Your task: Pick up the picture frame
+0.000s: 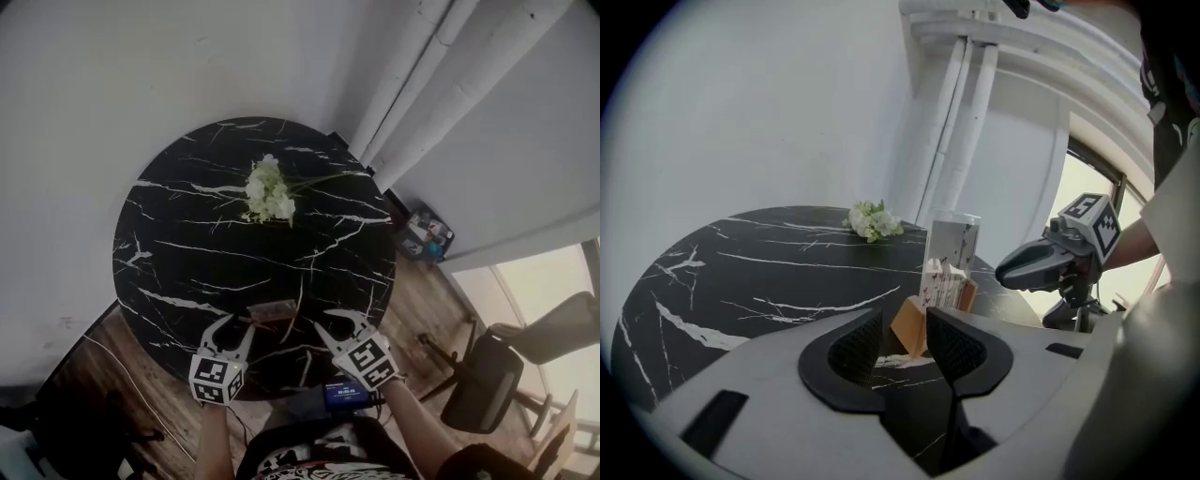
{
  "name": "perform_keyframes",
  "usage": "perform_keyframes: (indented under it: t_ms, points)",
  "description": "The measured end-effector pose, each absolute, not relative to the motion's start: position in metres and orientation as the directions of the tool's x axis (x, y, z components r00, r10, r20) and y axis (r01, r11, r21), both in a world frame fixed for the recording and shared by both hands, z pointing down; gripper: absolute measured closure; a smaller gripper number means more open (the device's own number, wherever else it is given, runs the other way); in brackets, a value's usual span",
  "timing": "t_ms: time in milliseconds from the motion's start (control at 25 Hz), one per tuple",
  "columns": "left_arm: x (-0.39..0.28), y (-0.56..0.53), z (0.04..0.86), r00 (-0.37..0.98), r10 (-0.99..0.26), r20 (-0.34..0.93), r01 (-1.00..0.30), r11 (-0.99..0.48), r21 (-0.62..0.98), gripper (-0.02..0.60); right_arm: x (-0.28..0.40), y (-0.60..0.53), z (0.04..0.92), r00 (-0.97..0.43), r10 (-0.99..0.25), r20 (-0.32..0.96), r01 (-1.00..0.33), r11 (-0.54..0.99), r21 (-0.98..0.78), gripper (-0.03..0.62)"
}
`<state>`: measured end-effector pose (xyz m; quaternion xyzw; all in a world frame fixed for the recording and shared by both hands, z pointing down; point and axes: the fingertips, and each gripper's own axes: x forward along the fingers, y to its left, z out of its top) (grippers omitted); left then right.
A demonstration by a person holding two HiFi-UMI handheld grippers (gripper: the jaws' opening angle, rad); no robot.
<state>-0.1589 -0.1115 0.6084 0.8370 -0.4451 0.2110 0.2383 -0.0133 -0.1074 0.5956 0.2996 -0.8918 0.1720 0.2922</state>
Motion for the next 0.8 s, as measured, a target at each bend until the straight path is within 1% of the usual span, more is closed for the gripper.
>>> perform_keyframes:
  t_ms: [200, 360, 440, 600, 800]
  points:
    - [-0.158, -0.121, 0.609, 0.554, -0.63, 0.544, -0.821, -0.521, 0.232, 0.419, -0.028, -0.115, 0.607, -0.662, -0.383, 0.644, -0.594, 0.792, -0.139, 0.563]
    - [-0.155, -0.119, 0.61, 0.595, -0.598, 0.537, -0.79, -0.558, 0.253, 0.379, -0.039, -0.113, 0.616, -0.673, -0.325, 0.664, -0.55, 0.821, -0.156, 0.523]
    - [-0.152, -0.119, 0.613, 0.608, -0.579, 0.543, -0.777, -0.576, 0.255, 0.371, -0.044, -0.112, 0.622, -0.674, -0.302, 0.674, -0.531, 0.832, -0.159, 0.503]
    - [-0.144, -0.121, 0.621, 0.629, -0.543, 0.557, -0.75, -0.612, 0.251, 0.361, -0.048, -0.116, 0.629, -0.672, -0.29, 0.681, -0.522, 0.838, -0.159, 0.477]
    - [-0.132, -0.126, 0.625, 0.657, -0.52, 0.546, -0.722, -0.643, 0.256, 0.339, -0.057, -0.118, 0.635, -0.671, -0.267, 0.691, -0.493, 0.857, -0.148, 0.468]
